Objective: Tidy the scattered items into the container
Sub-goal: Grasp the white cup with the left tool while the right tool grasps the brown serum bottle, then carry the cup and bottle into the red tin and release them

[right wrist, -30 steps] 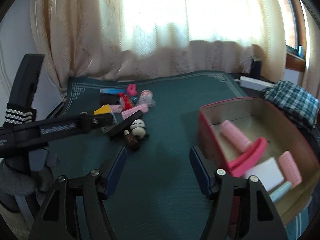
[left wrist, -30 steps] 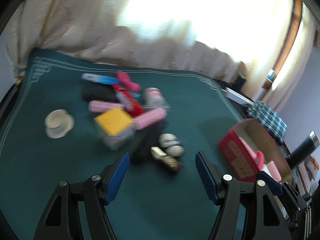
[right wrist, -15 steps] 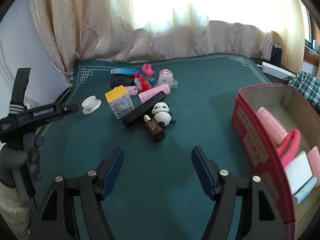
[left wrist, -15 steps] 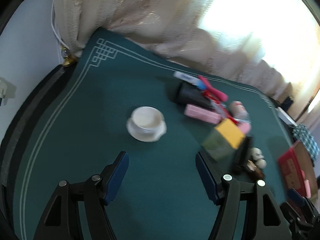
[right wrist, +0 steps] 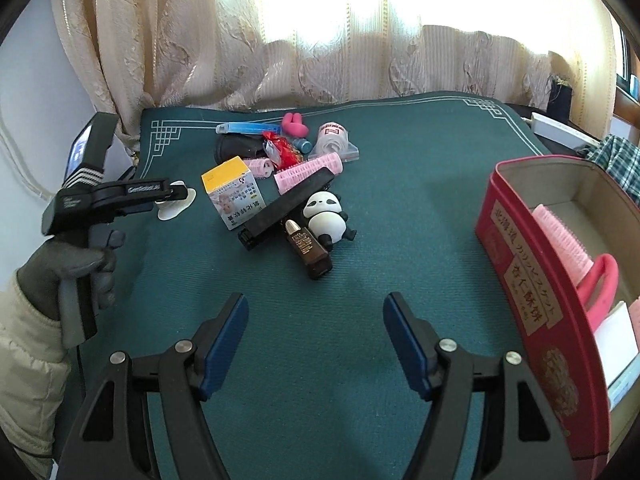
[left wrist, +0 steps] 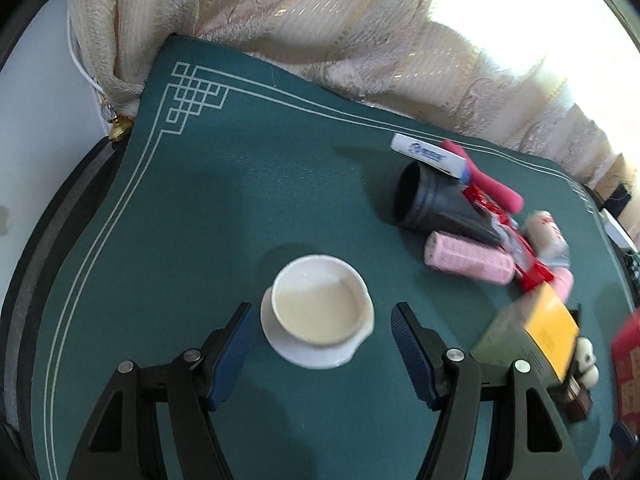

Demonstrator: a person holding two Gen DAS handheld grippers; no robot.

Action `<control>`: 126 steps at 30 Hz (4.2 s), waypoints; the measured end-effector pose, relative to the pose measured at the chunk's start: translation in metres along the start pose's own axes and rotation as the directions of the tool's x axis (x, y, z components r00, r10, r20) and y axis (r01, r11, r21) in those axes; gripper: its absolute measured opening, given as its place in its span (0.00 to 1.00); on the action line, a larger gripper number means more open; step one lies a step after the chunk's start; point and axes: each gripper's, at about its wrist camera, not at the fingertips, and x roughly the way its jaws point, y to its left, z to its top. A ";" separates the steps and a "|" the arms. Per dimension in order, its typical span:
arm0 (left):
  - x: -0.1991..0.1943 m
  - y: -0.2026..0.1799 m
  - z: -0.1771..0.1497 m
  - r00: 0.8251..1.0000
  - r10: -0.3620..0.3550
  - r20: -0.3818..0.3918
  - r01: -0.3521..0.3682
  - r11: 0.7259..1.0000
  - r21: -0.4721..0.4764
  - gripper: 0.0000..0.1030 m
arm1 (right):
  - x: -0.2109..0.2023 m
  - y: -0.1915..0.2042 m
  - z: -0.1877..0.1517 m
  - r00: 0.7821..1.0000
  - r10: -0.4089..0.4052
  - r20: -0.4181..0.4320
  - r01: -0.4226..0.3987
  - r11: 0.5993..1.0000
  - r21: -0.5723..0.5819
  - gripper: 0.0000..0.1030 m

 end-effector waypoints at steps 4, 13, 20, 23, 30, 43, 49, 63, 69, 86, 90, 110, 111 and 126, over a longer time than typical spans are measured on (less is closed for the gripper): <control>0.012 0.003 0.003 1.000 0.002 -0.010 -0.002 1.000 -0.008 0.59 | 0.002 0.002 0.002 1.000 -0.004 -0.005 0.004 1.000 -0.005 0.71; 0.001 0.002 -0.004 0.998 -0.049 0.031 0.048 0.999 0.016 0.52 | 0.013 0.001 0.020 1.000 0.007 -0.014 -0.006 1.000 0.013 0.71; -0.016 0.000 -0.005 0.993 -0.106 0.052 0.105 0.994 0.022 0.52 | 0.040 0.006 0.036 0.998 0.022 -0.061 -0.022 1.000 -0.002 0.71; -0.024 -0.001 -0.006 0.990 -0.122 0.067 0.120 0.992 0.027 0.52 | 0.050 0.012 0.039 0.997 0.020 -0.076 -0.022 0.999 -0.025 0.64; -0.030 -0.005 -0.011 0.987 -0.146 0.067 0.143 0.989 0.040 0.52 | 0.067 0.015 0.037 0.994 0.012 -0.112 -0.016 0.999 -0.039 0.46; -0.033 -0.014 -0.016 0.984 -0.167 0.064 0.163 0.985 0.060 0.52 | 0.059 0.014 0.035 0.997 0.019 -0.078 -0.021 1.000 -0.021 0.29; -0.038 -0.015 -0.016 0.982 -0.175 0.077 0.170 0.983 0.063 0.52 | 0.044 0.018 0.026 0.998 0.030 -0.058 -0.031 0.999 -0.012 0.29; -0.056 -0.029 -0.024 0.970 -0.220 0.101 0.212 0.973 0.091 0.52 | 0.002 0.005 -0.026 0.994 0.000 -0.112 -0.002 1.000 -0.019 0.30; -0.069 -0.037 -0.029 0.960 -0.255 0.118 0.242 0.963 0.114 0.52 | -0.011 0.012 -0.034 0.993 -0.046 -0.104 0.041 0.998 -0.051 0.30; -0.083 -0.042 -0.032 0.949 -0.287 0.132 0.270 0.953 0.139 0.52 | -0.012 0.019 -0.040 0.995 0.015 -0.101 -0.017 1.000 -0.020 0.22; -0.088 -0.052 -0.037 0.947 -0.293 0.132 0.272 0.949 0.160 0.52 | -0.029 0.014 -0.040 0.997 0.035 -0.063 -0.035 0.999 0.006 0.22; -0.141 -0.195 -0.088 0.869 -0.494 0.030 0.453 0.819 0.351 0.52 | -0.133 -0.099 -0.029 0.952 -0.238 0.193 0.194 0.955 0.223 0.22; -0.142 -0.207 -0.092 0.864 -0.503 0.018 0.463 0.808 0.363 0.52 | -0.136 -0.106 -0.030 0.946 -0.257 0.196 0.209 0.949 0.235 0.22; -0.147 -0.313 -0.106 0.830 -0.554 -0.062 0.515 0.719 0.467 0.52 | -0.138 -0.159 -0.039 0.934 -0.301 0.193 0.236 0.924 0.301 0.22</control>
